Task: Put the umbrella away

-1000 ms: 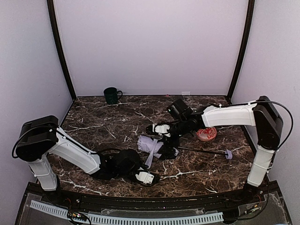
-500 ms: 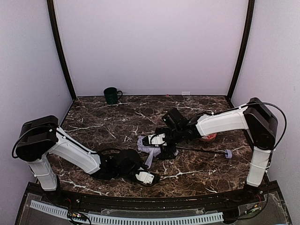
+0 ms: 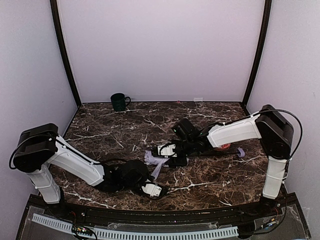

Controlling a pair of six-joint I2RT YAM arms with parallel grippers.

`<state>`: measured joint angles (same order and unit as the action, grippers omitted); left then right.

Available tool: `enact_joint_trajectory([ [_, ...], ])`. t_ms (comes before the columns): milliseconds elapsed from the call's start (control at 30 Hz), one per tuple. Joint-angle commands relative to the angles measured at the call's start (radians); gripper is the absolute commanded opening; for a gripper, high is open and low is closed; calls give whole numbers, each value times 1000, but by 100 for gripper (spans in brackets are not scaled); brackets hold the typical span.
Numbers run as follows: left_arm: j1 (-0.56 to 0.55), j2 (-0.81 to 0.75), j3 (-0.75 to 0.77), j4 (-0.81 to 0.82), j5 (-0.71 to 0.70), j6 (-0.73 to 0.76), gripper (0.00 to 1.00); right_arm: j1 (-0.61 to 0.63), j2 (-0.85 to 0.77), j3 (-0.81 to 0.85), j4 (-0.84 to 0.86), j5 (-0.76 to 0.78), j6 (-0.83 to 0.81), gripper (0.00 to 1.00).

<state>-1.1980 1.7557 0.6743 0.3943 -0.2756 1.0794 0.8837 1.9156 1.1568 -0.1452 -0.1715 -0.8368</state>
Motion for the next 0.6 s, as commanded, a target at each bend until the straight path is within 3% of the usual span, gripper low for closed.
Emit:
enact_joint_trajectory([
  [0,-6,-34,-67,-172,-37,-9,2,3,28,-52,27,17,21,42],
  [133,-12,-88,-100,-129,-42,-25,18,5,22,-66,63,29,47,34],
  [233,-30,-130,-107,-114,-58,-61,44,5,11,-85,97,34,60,30],
  [333,-55,-239,-119,-131,-44,-121,57,6,-2,-102,134,50,77,26],
  [467,-54,-447,-150,-168,56,-279,66,6,-34,-140,234,92,105,19],
  [567,10,-584,-180,-177,203,-473,65,6,-67,-171,300,106,117,17],
])
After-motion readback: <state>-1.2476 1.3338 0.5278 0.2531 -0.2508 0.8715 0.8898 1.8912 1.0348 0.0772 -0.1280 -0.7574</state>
